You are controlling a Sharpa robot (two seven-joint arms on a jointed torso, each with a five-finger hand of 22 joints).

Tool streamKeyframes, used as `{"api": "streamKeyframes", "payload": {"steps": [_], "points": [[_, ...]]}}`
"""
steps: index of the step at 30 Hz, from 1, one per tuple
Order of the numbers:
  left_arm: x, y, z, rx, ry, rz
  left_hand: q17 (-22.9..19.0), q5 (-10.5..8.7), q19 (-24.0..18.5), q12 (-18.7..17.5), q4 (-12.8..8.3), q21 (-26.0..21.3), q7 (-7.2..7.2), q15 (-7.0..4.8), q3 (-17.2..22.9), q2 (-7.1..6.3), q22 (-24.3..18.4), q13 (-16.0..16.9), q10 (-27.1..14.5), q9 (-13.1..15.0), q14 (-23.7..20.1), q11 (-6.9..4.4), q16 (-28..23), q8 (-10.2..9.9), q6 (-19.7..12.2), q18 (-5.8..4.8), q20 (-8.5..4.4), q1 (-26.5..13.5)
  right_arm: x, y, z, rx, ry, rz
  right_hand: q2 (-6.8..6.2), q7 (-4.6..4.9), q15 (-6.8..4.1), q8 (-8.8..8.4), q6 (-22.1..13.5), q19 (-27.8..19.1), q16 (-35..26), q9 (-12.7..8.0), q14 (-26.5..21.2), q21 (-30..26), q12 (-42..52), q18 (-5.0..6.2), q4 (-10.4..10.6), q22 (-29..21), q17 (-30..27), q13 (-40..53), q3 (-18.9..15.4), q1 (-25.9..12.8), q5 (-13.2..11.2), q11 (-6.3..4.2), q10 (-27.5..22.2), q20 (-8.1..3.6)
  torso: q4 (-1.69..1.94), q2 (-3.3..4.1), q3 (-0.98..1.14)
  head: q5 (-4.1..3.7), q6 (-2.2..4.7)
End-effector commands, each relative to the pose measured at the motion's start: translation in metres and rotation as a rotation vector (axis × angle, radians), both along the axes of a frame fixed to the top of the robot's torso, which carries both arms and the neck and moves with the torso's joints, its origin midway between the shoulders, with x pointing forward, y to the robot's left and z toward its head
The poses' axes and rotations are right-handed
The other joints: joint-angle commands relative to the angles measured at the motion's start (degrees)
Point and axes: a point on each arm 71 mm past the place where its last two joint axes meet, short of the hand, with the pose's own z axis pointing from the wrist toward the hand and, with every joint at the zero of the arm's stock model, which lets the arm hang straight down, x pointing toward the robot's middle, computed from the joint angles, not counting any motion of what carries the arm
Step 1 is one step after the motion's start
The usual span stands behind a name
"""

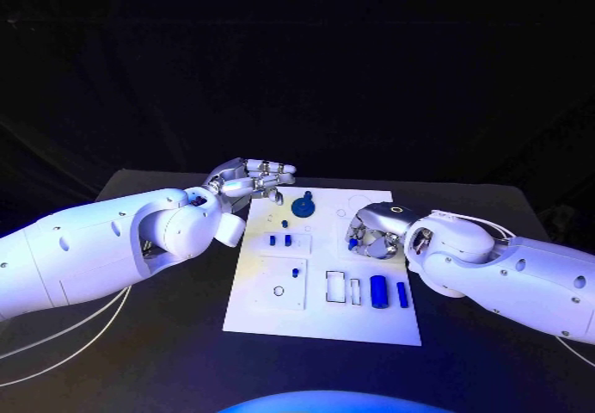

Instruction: Assemble the parts on the task board

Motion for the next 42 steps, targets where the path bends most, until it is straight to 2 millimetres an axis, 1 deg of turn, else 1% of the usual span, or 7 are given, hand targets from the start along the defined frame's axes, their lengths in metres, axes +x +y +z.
{"api": "streamKeyframes", "payload": {"steps": [1, 13, 22, 27, 34, 36, 42], "points": [[-0.001, -0.003, 0.001, -0.012, 0.002, -0.021, -0.1, -0.08, 0.5, 0.3, -0.1, -0.4, -0.02, -0.17, -0.2, 0.16, -0.1, 0.1, -0.3, -0.1, -0.4, -0.17, 0.4, 0.3, -0.2, 0.74, -0.03, 0.2, -0.002, 0.004, 0.002, 0.023, -0.013, 0.004, 1.22, -0.42, -0.70, 1.02, 1.4, 1.1, 0.4, 0.9, 2.2, 0.5, 0.5, -0.94, -0.2, 9.7, 0.1, 0.2, 0.5, 0.4, -0.5, -0.25, 0.8, -0.59, 0.05, 0.01, -0.02, -0.05, -0.05], [0.000, -0.002, 0.000, -0.010, 0.006, -0.022, -0.1, -0.08, 0.5, 0.3, -0.2, -0.4, -0.01, -0.18, -0.2, 0.23, -0.1, 0.1, -0.4, -0.1, -0.4, -0.17, 0.4, 0.4, -0.2, 0.75, -0.03, 0.3, -0.007, 0.001, 0.009, 0.079, -0.033, -0.012, 1.54, -0.77, -1.02, 1.82, 2.4, 1.3, 0.5, 1.7, 2.2, 0.9, 0.8, -1.04, -0.4, 10.0, 0.2, 0.5, 0.6, 0.4, -0.8, -0.60, 1.8, -0.93, 0.05, -0.04, -0.05, 0.14, -0.12], [0.000, -0.002, 0.000, -0.008, 0.008, -0.021, -0.1, -0.08, 0.5, 0.3, -0.2, -0.4, -0.01, -0.18, -0.2, 0.23, -0.1, 0.1, -0.4, -0.1, -0.4, -0.17, 0.4, 0.4, -0.2, 0.75, -0.03, 0.3, -0.019, 0.005, 0.029, 0.164, -0.020, -0.003, 1.20, -0.72, -1.01, 1.80, 2.2, 1.5, 0.4, 1.9, 2.2, 1.2, 0.6, -1.13, -0.3, 10.3, 0.1, 0.5, 0.4, 0.0, -0.8, -0.54, 1.6, -1.00, 0.08, -0.09, -0.13, 0.28, 0.10], [0.000, -0.003, 0.000, -0.009, 0.009, -0.023, -0.1, -0.08, 0.5, 0.3, -0.2, -0.4, -0.01, -0.18, -0.2, 0.23, -0.1, 0.1, -0.4, -0.1, -0.4, -0.17, 0.4, 0.4, -0.2, 0.75, -0.03, 0.3, -0.033, 0.021, 0.035, 0.210, 0.002, 0.045, 1.16, -0.67, -1.00, 1.76, 2.1, 1.5, 0.4, 2.0, 2.2, 1.1, 0.5, -1.12, -0.2, 10.2, 0.0, 0.5, 0.4, -0.1, -0.7, -0.51, 1.5, -1.01, -0.03, -0.03, 0.02, 0.66, 0.04], [0.001, -0.004, 0.000, -0.010, 0.009, -0.025, -0.1, -0.08, 0.5, 0.3, -0.2, -0.4, -0.01, -0.18, -0.2, 0.23, -0.1, 0.1, -0.4, -0.1, -0.4, -0.17, 0.4, 0.4, -0.2, 0.75, -0.03, 0.3, -0.054, 0.058, 0.027, 0.255, 0.049, 0.138, 1.17, -0.57, -0.97, 1.67, 1.9, 1.3, 0.3, 2.0, 2.1, 0.9, 0.3, -1.06, -0.2, 10.1, -0.2, 0.5, 0.5, -0.1, -0.5, -0.45, 1.4, -1.01, -0.06, -0.09, -0.07, 1.23, -0.13], [0.001, -0.005, -0.001, -0.011, 0.008, -0.027, -0.1, -0.08, 0.5, 0.3, -0.2, -0.4, -0.01, -0.18, -0.2, 0.23, -0.1, 0.1, -0.4, -0.1, -0.4, -0.17, 0.4, 0.4, -0.2, 0.75, -0.03, 0.3, -0.061, 0.071, 0.023, 0.263, 0.061, 0.169, 1.17, -0.57, -0.97, 1.67, 1.9, 1.3, 0.3, 2.0, 2.1, 0.9, 0.3, -1.06, -0.2, 10.1, -0.2, 0.5, 0.5, -0.1, -0.5, -0.45, 1.4, -1.01, 0.22, -0.04, -0.03, 1.43, -0.25], [0.002, -0.006, -0.001, -0.010, 0.008, -0.024, -0.1, -0.08, 0.5, 0.4, -0.3, -0.4, 0.01, -0.18, -0.3, 0.28, -0.1, 0.1, -0.4, -0.1, -0.4, -0.16, 0.4, 0.4, -0.2, 0.76, -0.03, 0.4, -0.071, 0.096, 0.010, 0.265, 0.085, 0.224, 1.19, -0.42, -0.92, 1.58, 1.6, 1.3, 0.3, 2.1, 2.1, 0.9, 0.2, -1.05, -0.3, 10.1, -0.2, 0.5, 0.6, -0.1, -0.3, -0.36, 1.2, -0.99, 0.34, -0.03, -0.02, 2.33, -0.63]]}}
